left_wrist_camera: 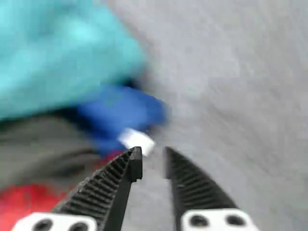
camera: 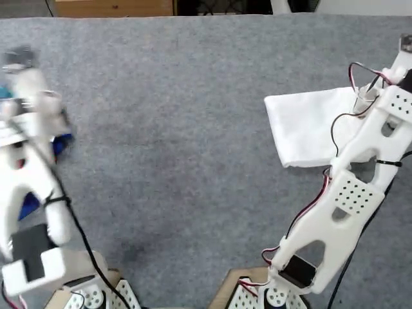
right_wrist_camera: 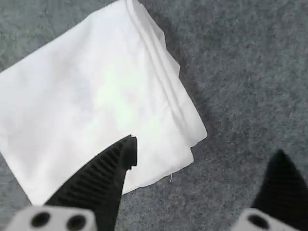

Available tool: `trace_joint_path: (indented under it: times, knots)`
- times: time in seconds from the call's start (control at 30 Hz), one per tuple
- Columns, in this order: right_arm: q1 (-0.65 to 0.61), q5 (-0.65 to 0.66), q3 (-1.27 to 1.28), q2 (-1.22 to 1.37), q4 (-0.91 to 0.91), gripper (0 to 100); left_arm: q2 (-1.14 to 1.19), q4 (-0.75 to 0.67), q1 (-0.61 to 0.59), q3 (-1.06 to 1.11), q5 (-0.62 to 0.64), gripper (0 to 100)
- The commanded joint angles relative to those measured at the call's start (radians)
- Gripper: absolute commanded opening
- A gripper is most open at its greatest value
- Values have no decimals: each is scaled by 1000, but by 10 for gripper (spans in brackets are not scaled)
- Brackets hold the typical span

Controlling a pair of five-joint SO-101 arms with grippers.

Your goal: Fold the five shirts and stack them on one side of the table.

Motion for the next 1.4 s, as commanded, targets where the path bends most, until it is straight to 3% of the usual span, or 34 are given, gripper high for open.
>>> trace_joint_path:
  times: [0.0,0.2,0.37,0.47,0.7,0.83,1.1,1.37]
  knots:
    - [9,3,-21,-140,9,441,-55,3,-200,-160,-68,221]
    - [-37,6,242,-360,11,304,114,-161,-414,-255,-130,232]
    - [-107,9,524,-532,8,279,394,-285,-423,-308,-121,263]
    - [-140,9,641,-595,-6,279,531,-292,-420,-380,-120,255]
    - [-141,9,760,-659,-5,278,552,-32,-418,-639,-123,23]
    - [-141,9,802,-690,-3,277,506,155,-407,-791,-121,27]
    - [-141,9,852,-762,-5,276,379,393,-340,-1012,-121,30]
    - [-141,9,854,-769,0,276,160,597,-136,-1245,-121,30]
